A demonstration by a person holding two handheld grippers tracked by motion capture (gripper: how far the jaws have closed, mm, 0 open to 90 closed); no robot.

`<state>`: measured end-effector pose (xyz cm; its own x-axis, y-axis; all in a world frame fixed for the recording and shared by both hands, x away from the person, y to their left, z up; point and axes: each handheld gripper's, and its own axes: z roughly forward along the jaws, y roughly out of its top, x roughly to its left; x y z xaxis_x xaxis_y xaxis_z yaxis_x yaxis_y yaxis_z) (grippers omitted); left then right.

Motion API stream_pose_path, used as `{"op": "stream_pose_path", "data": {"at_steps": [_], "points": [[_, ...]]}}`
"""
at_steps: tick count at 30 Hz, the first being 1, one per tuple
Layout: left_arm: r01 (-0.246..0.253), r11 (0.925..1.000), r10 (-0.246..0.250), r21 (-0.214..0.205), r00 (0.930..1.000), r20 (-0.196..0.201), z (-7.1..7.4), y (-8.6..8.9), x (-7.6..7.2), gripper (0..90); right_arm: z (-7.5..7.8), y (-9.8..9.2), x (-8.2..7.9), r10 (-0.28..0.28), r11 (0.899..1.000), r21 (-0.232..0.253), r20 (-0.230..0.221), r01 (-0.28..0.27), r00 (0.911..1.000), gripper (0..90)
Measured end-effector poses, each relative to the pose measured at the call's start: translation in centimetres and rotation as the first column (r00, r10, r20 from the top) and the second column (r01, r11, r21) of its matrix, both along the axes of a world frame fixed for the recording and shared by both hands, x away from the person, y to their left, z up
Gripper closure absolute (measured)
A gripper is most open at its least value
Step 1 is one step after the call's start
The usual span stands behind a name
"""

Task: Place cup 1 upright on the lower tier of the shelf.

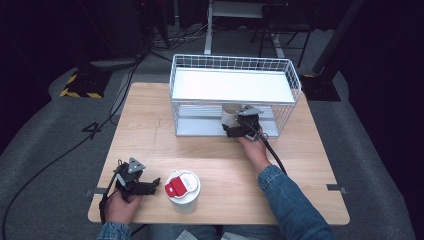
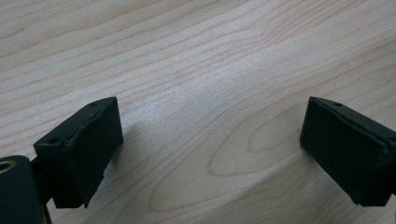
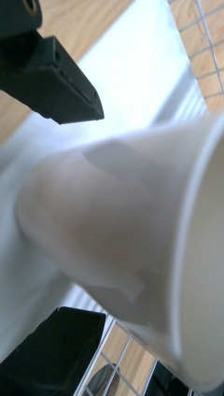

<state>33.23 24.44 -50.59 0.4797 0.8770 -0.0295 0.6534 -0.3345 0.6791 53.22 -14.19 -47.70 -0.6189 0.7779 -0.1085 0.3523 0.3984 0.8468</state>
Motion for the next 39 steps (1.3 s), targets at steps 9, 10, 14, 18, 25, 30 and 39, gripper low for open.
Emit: {"op": "stream_pose_path", "data": {"at_steps": [9, 10, 14, 18, 25, 30, 39], "points": [[-0.001, 1.0, 0.001, -0.001, 1.0, 0.0, 0.0, 0.0, 0.0, 6.4, 1.5, -1.2, -2.6, 0.032, 0.999, 0.025, 0.005, -0.032, 0.9995, 4.0], [-0.001, 1.0, 0.001, 0.001, 1.0, 0.0, 0.0, 0.0, 0.0, 6.4, 1.8, -1.4, -2.9, 0.036, 0.999, 0.018, 0.01, -0.036, 0.9993, 4.0], [0.004, 1.0, -0.004, 0.004, 1.0, -0.004, 0.0, 0.0, 0.1, 6.3, 2.9, -2.0, -4.5, 0.061, 0.998, -0.021, 0.037, -0.06, 0.9975, 4.1], [0.0, 1.0, 0.0, 0.0, 1.0, 0.001, 0.0, -0.1, 0.3, 6.3, 3.8, -3.0, -5.7, 0.075, 0.997, 0.009, 0.026, -0.075, 0.9969, 4.1], [0.01, 0.9999, -0.01, 0.009, 0.9999, 0.0, 0.1, 0.0, 0.6, 6.4, 5.2, -6.3, -8.8, 0.103, 0.994, 0.042, -0.013, -0.103, 0.9946, 4.2], [0.005, 1.0, -0.005, 0.003, 1.0, -0.001, 0.0, 0.0, 0.7, 6.4, 5.9, -8.2, -10.0, 0.096, 0.994, 0.047, -0.037, -0.094, 0.9947, 4.1], [0.011, 0.9999, -0.011, 0.002, 0.9999, -0.001, 0.0, 0.1, 0.7, 6.3, 6.2, -10.4, -12.0, 0.096, 0.995, 0.036, -0.037, -0.094, 0.9947, 4.3]]}}
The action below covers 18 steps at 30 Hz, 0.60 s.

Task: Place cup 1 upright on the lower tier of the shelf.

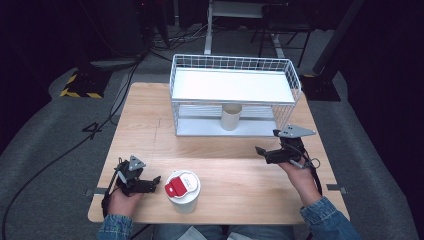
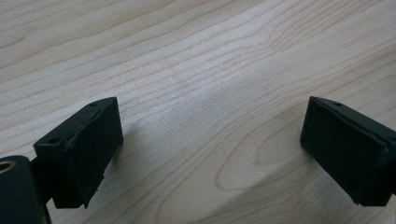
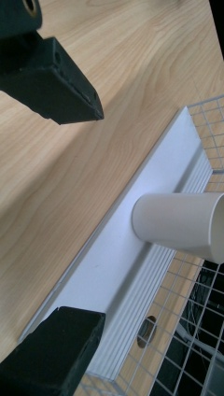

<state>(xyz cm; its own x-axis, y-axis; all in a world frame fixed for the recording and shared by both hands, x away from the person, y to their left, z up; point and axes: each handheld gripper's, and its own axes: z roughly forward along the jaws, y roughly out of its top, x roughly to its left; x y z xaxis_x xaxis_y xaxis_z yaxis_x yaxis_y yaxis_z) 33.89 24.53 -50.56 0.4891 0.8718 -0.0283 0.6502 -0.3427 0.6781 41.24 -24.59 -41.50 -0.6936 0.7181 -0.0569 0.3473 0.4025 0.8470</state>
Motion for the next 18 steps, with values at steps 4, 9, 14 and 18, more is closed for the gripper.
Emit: {"op": "stream_pose_path", "data": {"at_steps": [4, 9, 14, 18], "points": [[0.003, 1.0, -0.003, 0.0, 1.0, 0.002, 0.0, 0.0, 0.0, 6.3, -0.1, -1.1, -1.0, -0.001, 1.0, -0.009, 0.006, 0.001, 1.0, 4.4], [0.011, 0.9999, -0.011, 0.001, 0.9999, -0.001, 0.0, 0.0, 0.0, 5.1, -0.5, -2.9, -2.7, 0.001, 1.0, 0.0, 0.011, -0.001, 0.9999, 5.0], [0.016, 0.9999, -0.016, 0.003, 0.9999, -0.004, 0.0, 0.0, 0.0, 4.7, -1.8, -4.6, -4.0, -0.012, 0.999, 0.034, -0.017, 0.013, 0.9998, 5.2], [0.018, 0.9998, -0.018, 0.004, 0.9998, -0.006, 0.0, 0.0, 0.0, 4.6, -3.0, -5.8, -4.6, -0.038, 0.995, 0.089, -0.038, 0.041, 0.9986, 5.3]]}}
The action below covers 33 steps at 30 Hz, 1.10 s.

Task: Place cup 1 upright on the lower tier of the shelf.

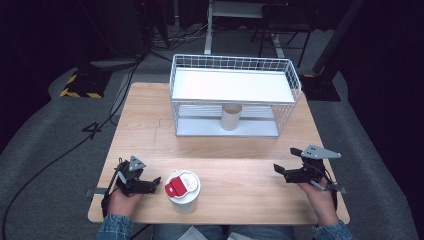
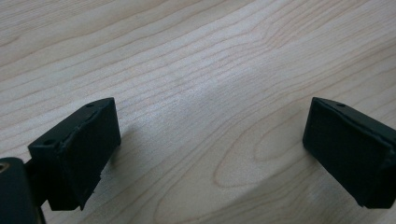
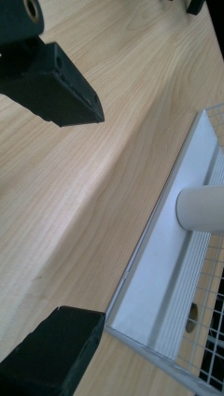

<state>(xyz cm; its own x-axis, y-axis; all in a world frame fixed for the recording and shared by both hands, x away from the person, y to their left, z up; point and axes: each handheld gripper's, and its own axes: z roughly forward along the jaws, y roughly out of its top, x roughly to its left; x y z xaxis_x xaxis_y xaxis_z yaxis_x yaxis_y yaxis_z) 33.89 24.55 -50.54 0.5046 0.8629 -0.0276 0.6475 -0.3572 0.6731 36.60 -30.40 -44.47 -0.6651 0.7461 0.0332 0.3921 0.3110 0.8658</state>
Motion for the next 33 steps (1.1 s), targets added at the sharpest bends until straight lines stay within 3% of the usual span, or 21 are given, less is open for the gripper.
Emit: {"op": "stream_pose_path", "data": {"at_steps": [2, 9, 11, 18, 25, 33], "points": [[0.001, 1.0, -0.001, 0.001, 1.0, 0.0, 0.0, 0.0, 0.0, 4.7, -0.6, -0.5, -0.3, 0.0, 1.0, 0.006, -0.027, 0.0, 0.9996, 5.3], [-0.003, 1.0, 0.003, -0.005, 1.0, 0.003, 0.0, -0.1, -0.1, 4.6, -2.5, -2.0, -1.1, -0.009, 0.998, -0.058, -0.085, 0.004, 0.9963, 5.8], [-0.005, 1.0, 0.005, -0.002, 1.0, 0.005, 0.0, -0.1, -0.1, 4.6, -3.0, -2.2, -1.2, -0.022, 0.996, -0.089, -0.091, 0.014, 0.9956, 5.8], [-0.005, 1.0, 0.005, -0.002, 1.0, 0.005, 0.0, -0.1, -0.1, 4.7, -4.1, -3.0, -1.3, -0.048, 0.992, -0.123, -0.113, 0.034, 0.9924, 6.0], [-0.002, 1.0, 0.002, -0.004, 1.0, 0.005, -0.1, 0.0, -0.2, 4.6, -5.1, -4.1, -1.3, -0.086, 0.992, -0.109, -0.154, 0.07, 0.9843, 6.0], [-0.005, 1.0, 0.005, 0.001, 1.0, 0.006, 0.0, 0.0, -0.3, 4.7, -6.0, -4.6, -1.3, -0.126, 0.985, -0.136, -0.17, 0.103, 0.9775, 6.4]]}}
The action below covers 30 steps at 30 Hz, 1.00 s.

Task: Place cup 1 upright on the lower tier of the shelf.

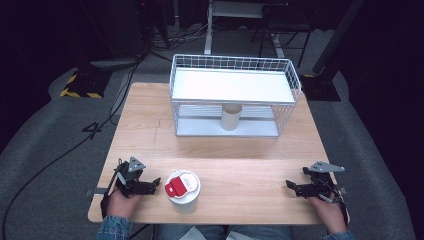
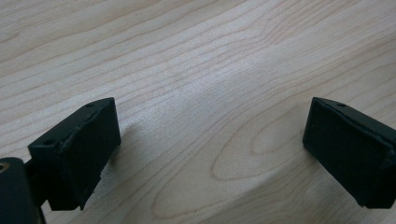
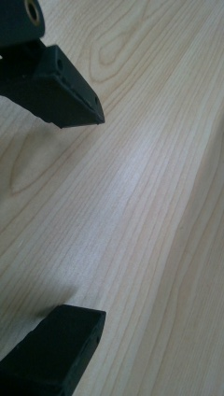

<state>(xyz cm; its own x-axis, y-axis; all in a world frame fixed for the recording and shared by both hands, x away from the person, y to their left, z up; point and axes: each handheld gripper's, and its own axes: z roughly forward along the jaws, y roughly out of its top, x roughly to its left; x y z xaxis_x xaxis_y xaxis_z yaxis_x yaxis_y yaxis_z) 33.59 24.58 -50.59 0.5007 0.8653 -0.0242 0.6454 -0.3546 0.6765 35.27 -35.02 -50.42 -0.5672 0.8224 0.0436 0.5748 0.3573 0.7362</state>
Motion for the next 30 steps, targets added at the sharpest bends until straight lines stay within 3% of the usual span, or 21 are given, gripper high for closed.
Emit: {"op": "stream_pose_path", "data": {"at_steps": [4, 7, 23, 30], "points": [[-0.013, 0.9999, 0.013, -0.01, 0.9999, -0.004, -0.02, -0.03, -0.01, 4.8, -0.02, -0.02, 0.08, -0.028, 1.0, -0.009, 0.0, 0.028, 0.9996, 8.8], [-0.015, 0.9999, 0.015, -0.001, 0.9999, -0.002, 0.01, 0.03, 0.06, 4.8, -0.08, 0.42, 0.07, -0.045, 0.998, -0.053, 0.016, 0.045, 0.9989, 8.0], [-0.036, 0.9993, 0.036, -0.002, 0.9993, 0.002, 0.02, -0.09, -0.05, 5.8, -0.09, 0.6, 0.13, -0.058, 0.997, -0.053, 0.012, 0.059, 0.9982, 7.4], [-0.017, 0.9999, 0.016, 0.003, 0.9997, 0.018, 0.35, -0.18, -0.6, 9.2, -0.1, 0.65, 0.21, -0.059, 0.997, -0.054, 0.013, 0.06, 0.9982, 7.3]]}}
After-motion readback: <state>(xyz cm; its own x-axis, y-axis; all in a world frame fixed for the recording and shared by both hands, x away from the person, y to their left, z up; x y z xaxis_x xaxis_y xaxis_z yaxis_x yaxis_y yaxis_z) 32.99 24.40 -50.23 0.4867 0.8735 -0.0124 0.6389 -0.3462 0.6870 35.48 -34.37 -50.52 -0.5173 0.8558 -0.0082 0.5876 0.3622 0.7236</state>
